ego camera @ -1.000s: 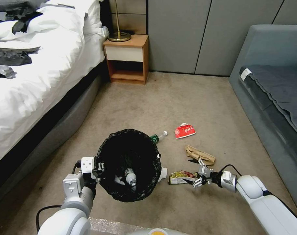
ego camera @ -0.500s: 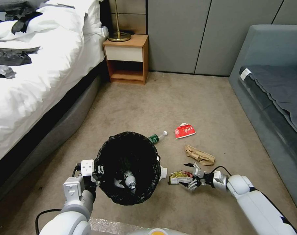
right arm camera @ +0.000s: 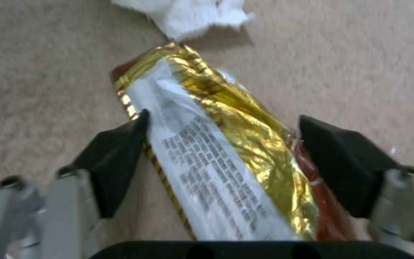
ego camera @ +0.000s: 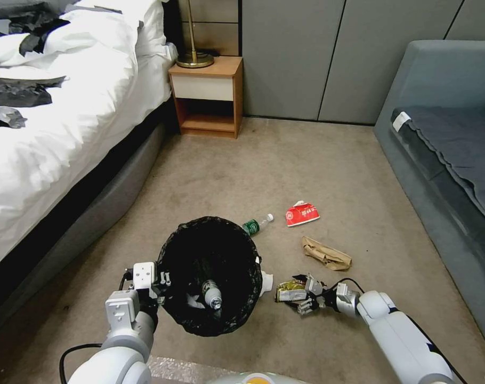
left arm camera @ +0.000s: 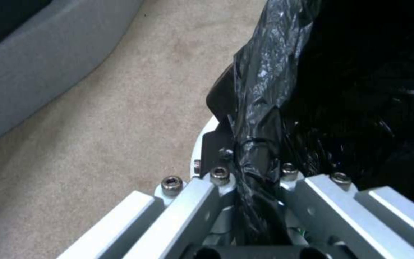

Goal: Pick up the trash bin, then pick up the garbage from the floor and place it into the trash bin.

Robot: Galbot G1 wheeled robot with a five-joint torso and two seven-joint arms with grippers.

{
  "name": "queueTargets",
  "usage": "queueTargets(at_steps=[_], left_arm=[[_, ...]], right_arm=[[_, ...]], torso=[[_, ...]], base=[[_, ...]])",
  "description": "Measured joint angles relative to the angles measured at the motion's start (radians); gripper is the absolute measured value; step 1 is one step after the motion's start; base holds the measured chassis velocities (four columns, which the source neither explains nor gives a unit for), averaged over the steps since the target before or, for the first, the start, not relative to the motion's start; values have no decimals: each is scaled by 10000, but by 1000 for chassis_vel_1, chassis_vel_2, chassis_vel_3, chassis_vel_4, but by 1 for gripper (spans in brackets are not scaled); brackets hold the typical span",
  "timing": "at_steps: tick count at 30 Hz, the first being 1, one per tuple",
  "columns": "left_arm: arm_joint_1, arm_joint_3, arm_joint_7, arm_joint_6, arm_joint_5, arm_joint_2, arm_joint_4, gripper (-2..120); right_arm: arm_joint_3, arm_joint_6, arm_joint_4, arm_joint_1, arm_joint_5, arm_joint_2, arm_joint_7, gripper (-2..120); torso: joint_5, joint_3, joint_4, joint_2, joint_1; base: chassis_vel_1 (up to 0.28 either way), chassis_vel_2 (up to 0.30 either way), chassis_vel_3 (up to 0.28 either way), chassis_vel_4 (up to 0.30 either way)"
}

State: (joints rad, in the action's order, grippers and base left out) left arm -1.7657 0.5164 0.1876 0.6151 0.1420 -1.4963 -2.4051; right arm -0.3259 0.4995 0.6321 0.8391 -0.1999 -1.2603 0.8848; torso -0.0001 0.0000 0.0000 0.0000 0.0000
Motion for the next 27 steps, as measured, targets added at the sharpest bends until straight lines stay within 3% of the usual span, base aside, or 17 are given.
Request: queueTargets(at_steps=[6, 12, 20, 27], left_arm=[[-11, 3, -2, -8, 0, 20, 5, 0], [36, -33, -2, -12, 0, 22, 29, 0], [80, -70, -7, -14, 7, 58, 46, 0], [101, -113, -7, -26, 9, 55, 46, 0]], right_arm=[[-565, 206, -503, -91, -109, -104, 9, 52], [-732, 218, -351, 83, -50, -55, -14, 34], [-802, 154, -101, 354, 94, -29, -132, 0], [-799, 143, 175, 561, 273, 11, -262, 0]], torso=[[3, -1, 1, 1, 0], [1, -1, 0, 1, 0], [0, 0, 0, 1, 0], [3, 0, 0, 0, 0]], base=[[0, 0, 0, 0], [0, 0, 0, 0], [0, 0, 0, 0], [0, 0, 0, 0]])
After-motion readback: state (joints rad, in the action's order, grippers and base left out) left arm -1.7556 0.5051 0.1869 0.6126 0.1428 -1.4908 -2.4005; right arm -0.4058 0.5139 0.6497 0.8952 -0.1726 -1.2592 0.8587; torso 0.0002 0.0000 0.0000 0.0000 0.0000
